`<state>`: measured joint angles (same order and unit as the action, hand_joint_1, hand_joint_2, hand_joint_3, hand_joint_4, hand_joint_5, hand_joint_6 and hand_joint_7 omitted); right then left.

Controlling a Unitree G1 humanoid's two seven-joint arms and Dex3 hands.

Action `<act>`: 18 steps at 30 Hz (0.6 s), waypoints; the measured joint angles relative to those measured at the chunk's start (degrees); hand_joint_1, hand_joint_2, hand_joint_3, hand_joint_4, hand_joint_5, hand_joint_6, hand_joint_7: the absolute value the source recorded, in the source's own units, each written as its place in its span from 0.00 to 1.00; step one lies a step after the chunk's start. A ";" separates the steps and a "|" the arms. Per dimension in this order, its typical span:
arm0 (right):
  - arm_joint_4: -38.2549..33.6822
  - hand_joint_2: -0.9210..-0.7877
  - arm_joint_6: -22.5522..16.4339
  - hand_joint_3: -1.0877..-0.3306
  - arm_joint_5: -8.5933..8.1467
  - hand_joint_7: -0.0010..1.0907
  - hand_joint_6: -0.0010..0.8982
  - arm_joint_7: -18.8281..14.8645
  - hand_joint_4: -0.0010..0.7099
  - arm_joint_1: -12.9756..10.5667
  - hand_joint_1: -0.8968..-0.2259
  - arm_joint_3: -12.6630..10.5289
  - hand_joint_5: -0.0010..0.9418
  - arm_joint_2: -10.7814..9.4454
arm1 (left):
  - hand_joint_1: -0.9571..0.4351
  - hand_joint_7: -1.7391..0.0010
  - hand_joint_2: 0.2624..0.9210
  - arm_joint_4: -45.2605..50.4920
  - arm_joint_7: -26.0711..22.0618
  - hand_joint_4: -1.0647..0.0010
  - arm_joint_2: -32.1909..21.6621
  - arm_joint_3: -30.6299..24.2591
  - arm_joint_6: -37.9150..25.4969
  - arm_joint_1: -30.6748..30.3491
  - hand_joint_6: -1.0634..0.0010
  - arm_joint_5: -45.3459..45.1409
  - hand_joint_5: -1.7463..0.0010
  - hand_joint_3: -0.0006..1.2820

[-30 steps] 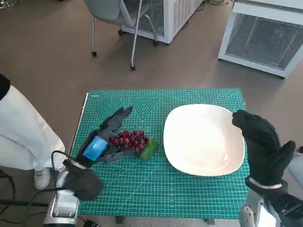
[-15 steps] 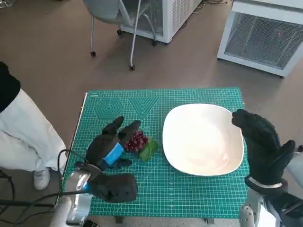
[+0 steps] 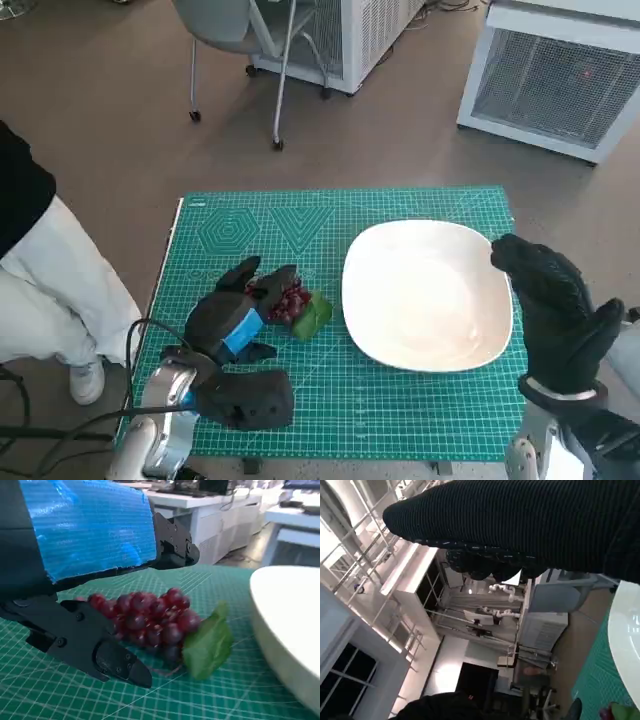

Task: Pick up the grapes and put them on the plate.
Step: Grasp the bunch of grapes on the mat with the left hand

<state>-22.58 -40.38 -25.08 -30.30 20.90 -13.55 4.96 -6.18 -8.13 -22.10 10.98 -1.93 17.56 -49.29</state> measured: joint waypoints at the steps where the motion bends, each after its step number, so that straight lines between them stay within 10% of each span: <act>1: -0.20 0.00 -0.10 0.62 0.00 0.80 0.20 0.00 0.62 0.02 0.75 0.00 0.44 -0.02 | 0.43 1.00 0.65 -0.67 0.27 0.84 0.00 0.33 -0.39 0.42 0.67 -0.04 1.00 0.00; 18: -2.23 0.00 -1.27 0.62 -0.15 0.81 0.20 -0.88 0.61 0.92 0.75 0.02 0.46 -0.02 | 0.43 1.00 0.72 -28.35 8.12 0.86 2.90 9.08 -6.16 17.33 0.74 -2.27 1.00 0.01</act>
<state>-24.81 -41.64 -25.23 -31.18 21.82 -13.52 4.95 -34.53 -0.02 -19.20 20.06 -8.09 34.89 -51.56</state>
